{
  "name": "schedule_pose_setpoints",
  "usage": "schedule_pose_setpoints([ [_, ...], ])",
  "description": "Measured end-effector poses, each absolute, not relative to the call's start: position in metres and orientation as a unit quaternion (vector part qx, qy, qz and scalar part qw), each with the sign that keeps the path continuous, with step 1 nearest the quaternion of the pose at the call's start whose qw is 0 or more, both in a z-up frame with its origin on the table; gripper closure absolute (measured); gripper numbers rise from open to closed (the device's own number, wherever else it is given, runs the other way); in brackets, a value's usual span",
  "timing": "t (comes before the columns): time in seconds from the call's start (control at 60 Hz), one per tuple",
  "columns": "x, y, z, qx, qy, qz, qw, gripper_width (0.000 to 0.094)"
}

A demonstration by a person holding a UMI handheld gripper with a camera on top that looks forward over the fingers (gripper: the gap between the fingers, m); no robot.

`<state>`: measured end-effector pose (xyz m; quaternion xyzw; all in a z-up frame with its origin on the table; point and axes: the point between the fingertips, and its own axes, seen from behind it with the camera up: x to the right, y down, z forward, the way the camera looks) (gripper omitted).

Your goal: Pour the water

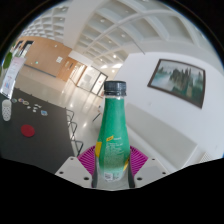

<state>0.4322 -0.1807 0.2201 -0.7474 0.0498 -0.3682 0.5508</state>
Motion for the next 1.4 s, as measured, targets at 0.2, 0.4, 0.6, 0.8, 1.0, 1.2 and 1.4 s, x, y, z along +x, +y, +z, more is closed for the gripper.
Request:
schedule_pose_setpoints([
  [0.2,0.359,-0.086,0.330,-0.642,-0.097,-0.540,0.535,0.0512],
  [0.4,0.201,0.015,0.382,-0.428,-0.334,-0.696,0.470,0.0511],
  [0.6,0.069,0.090,0.310,-0.215,-0.532,-0.733,0.365,0.0512],
  [0.8,0.022,0.118,0.242,-0.156,-0.602,-0.728,0.290,0.0512],
  [1.0,0.018,0.109,0.268,-0.196,-0.571,-0.704,0.374,0.0510],
  [1.2,0.038,0.078,0.359,-0.420,-0.401,-0.515,0.631,0.0514],
  [1.4,0.059,0.062,0.355,-0.613,-0.190,-0.188,0.743,0.0513],
])
